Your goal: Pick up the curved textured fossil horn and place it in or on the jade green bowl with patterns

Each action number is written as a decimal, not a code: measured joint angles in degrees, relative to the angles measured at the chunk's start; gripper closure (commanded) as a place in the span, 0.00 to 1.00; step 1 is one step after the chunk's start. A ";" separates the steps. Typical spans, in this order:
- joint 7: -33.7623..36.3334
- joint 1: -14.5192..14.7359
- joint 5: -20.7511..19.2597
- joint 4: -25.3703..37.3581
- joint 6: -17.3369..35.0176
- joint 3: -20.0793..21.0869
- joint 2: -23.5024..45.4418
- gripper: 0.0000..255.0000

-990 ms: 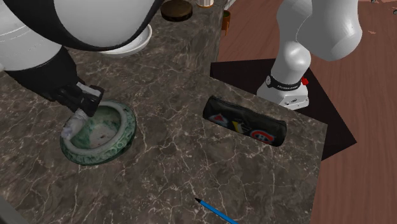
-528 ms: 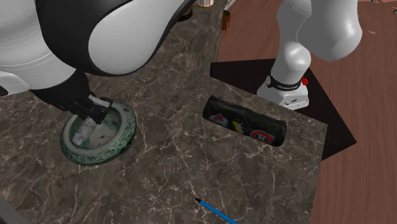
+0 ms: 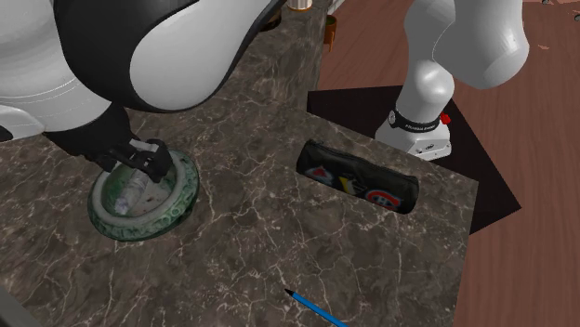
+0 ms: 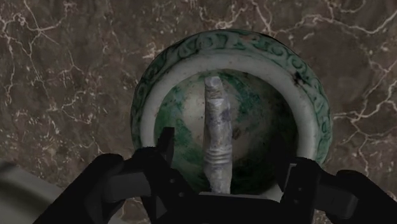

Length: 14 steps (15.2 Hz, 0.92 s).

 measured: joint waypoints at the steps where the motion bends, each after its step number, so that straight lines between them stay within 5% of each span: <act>1: 0.00 0.00 0.00 0.00 0.00 0.00 0.00 0.00; 14: -0.47 0.45 0.69 4.18 -6.40 0.45 -2.22 0.00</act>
